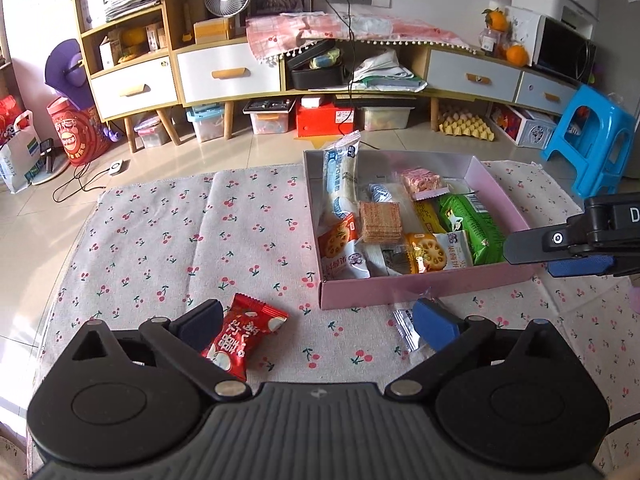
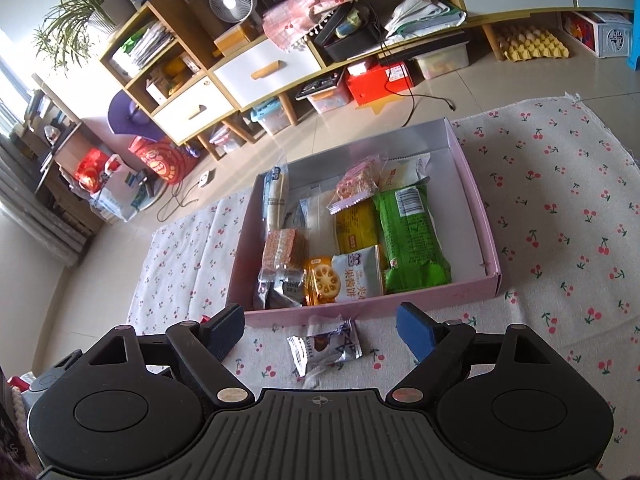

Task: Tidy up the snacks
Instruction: 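Withdraw both grippers toward the red candy packets on the cloth, then grasp a red candy packet with the left gripper while the right gripper grasps the other red packet, then carry both red candy packets into the pink box and open both grippers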

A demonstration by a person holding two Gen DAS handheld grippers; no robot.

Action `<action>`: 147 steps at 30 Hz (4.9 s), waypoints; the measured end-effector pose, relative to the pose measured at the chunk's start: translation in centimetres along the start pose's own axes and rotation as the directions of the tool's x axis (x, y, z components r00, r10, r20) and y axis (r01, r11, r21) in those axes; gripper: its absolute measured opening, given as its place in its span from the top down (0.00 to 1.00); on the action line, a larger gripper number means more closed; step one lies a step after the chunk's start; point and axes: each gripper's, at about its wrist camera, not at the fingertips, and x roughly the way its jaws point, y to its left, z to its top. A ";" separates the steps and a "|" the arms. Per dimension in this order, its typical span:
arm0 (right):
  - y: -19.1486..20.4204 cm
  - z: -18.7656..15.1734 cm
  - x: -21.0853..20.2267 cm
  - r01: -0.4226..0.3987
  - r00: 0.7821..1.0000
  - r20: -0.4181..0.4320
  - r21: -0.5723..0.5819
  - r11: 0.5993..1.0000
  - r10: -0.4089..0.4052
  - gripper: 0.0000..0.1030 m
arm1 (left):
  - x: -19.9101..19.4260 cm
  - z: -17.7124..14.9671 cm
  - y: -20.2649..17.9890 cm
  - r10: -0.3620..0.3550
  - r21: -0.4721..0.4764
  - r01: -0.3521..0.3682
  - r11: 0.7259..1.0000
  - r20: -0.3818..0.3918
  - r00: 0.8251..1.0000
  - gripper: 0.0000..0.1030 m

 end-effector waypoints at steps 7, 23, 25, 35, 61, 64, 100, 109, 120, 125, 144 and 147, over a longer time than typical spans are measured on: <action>0.3 -3.3 0.1 0.000 1.000 -0.024 -0.063 0.998 -0.001 0.17 | -0.2 -2.2 2.8 0.015 -0.047 -0.017 0.999 -0.025 1.000 0.01; 4.8 -8.3 2.9 -0.009 0.997 -0.072 -0.266 0.964 -0.011 0.16 | 2.0 -4.2 7.4 -0.010 0.073 0.011 0.997 -0.009 1.000 0.04; 5.9 -8.9 3.5 -0.027 0.997 -0.076 -0.280 0.960 0.006 0.16 | 2.6 -4.6 8.2 -0.011 0.103 0.011 0.995 -0.004 1.000 0.05; 11.1 -11.7 6.9 -0.061 0.995 -0.096 -0.363 0.930 0.028 0.16 | 4.0 -5.1 10.7 -0.025 0.103 0.030 0.994 -0.043 0.999 0.07; 8.7 -10.1 7.5 0.028 0.998 -0.032 -0.417 0.909 -0.045 0.16 | 5.7 -3.5 8.2 -0.046 0.040 0.048 0.998 -0.063 0.997 0.53; 9.2 -10.4 7.9 0.017 0.999 -0.035 -0.451 0.892 -0.037 0.17 | 5.5 -3.3 8.5 -0.047 0.022 0.048 0.999 -0.079 0.996 0.56; 10.1 -9.0 6.9 0.019 0.999 -0.015 -0.448 0.894 -0.028 0.64 | 3.9 -2.3 9.3 -0.060 -0.149 0.041 0.988 -0.129 0.990 0.59; 9.3 -7.4 5.2 -0.004 1.000 0.006 -0.380 0.925 0.007 0.64 | 3.6 -2.0 9.1 -0.073 -0.195 0.046 0.980 -0.130 0.989 0.59; 7.0 -4.0 2.4 -0.026 0.997 0.066 -0.265 0.964 0.045 0.64 | 3.1 -1.0 8.5 -0.098 -0.239 0.070 0.969 -0.106 0.990 0.59; 5.0 -1.9 1.0 -0.026 0.991 0.123 -0.194 0.981 0.051 0.64 | 2.8 -0.1 7.9 -0.131 -0.277 0.106 0.955 -0.074 0.989 0.59; -3.7 2.3 0.6 -0.001 0.978 0.209 0.114 0.993 -0.023 0.64 | 5.6 2.4 0.6 -0.221 -0.251 0.225 0.941 0.046 0.974 0.59; -4.8 2.4 1.3 -0.010 0.980 0.196 0.161 0.987 -0.022 0.64 | 6.4 2.7 -0.8 -0.235 -0.228 0.242 0.943 0.056 0.970 0.59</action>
